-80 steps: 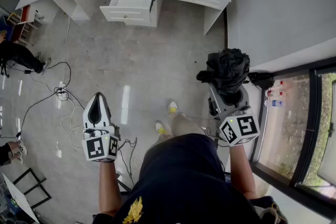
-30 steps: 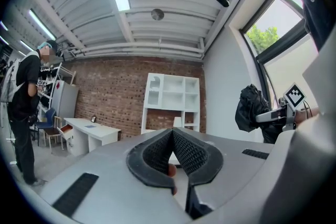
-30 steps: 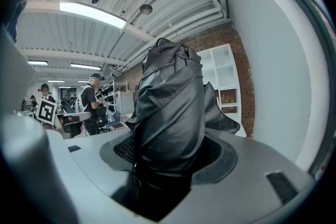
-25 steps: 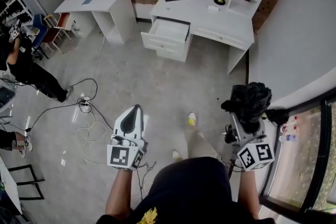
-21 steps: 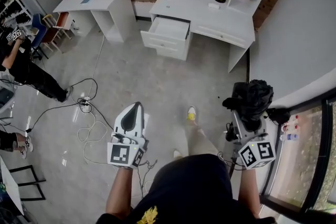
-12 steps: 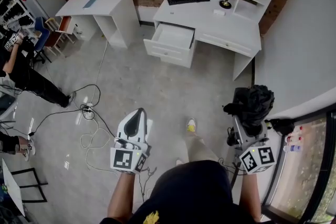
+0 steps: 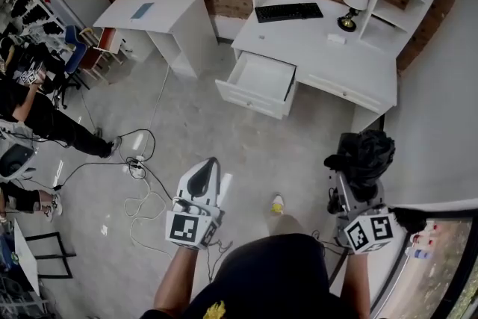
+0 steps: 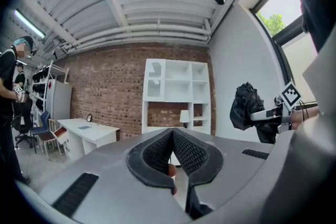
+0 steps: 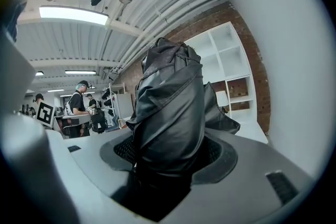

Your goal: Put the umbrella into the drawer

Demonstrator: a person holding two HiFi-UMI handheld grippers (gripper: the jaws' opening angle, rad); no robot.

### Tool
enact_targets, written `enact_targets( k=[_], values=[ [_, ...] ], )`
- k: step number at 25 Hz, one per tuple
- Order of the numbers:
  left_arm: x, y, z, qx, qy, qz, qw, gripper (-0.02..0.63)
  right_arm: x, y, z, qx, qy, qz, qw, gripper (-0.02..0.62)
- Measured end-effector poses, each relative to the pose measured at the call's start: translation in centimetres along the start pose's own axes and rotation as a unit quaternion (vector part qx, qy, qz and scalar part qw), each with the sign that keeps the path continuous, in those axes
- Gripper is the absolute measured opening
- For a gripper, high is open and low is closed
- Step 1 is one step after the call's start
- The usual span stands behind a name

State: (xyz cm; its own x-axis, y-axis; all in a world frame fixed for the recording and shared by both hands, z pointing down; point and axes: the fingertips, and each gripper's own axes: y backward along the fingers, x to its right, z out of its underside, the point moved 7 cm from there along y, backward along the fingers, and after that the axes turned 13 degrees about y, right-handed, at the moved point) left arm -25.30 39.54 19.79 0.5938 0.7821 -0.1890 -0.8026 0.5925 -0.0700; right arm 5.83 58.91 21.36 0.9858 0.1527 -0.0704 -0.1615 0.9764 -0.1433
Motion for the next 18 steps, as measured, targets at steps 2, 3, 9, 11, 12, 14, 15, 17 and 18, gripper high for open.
enact_targets(
  k=[2,3,9,11,12,14,15,17,18],
  values=[
    [-0.1,-3.6,-0.7,0.002,-0.008,-0.005,1.0000,0.017,2.6,-3.2,-0.3,0.004,0.000,-0.007,1.000,0.261],
    [-0.2,-5.3,-1.1,0.005,-0.010,-0.009,0.9999,0.017,3.9,-4.9,-0.5,0.009,0.001,-0.009,1.000,0.261],
    [0.5,-11.2,-3.8,0.028,-0.014,-0.026,0.9992,0.017,8.0,-12.5,-1.7,0.020,-0.005,-0.036,0.999,0.261],
    [0.4,-12.6,-4.1,0.023,-0.014,-0.036,0.9990,0.017,8.4,-14.4,-1.8,0.019,-0.010,-0.048,0.999,0.261],
    [0.1,-13.2,-4.2,0.020,-0.013,-0.040,0.9989,0.017,8.6,-15.2,-1.8,0.018,-0.012,-0.054,0.998,0.261],
    [-0.4,-14.6,-4.4,0.017,-0.009,-0.045,0.9988,0.017,9.2,-17.0,-1.9,0.014,-0.016,-0.063,0.998,0.261],
    [-0.7,-15.4,-4.4,0.016,-0.007,-0.047,0.9987,0.017,9.5,-17.9,-1.8,0.013,-0.019,-0.066,0.998,0.261],
    [-1.4,-16.8,-4.1,0.013,-0.006,-0.049,0.9987,0.017,9.9,-19.3,-1.3,0.008,-0.020,-0.070,0.997,0.261],
    [-1.7,-17.2,-3.8,0.011,-0.005,-0.050,0.9987,0.017,10.0,-19.8,-1.0,0.005,-0.020,-0.071,0.997,0.261]
  ],
)
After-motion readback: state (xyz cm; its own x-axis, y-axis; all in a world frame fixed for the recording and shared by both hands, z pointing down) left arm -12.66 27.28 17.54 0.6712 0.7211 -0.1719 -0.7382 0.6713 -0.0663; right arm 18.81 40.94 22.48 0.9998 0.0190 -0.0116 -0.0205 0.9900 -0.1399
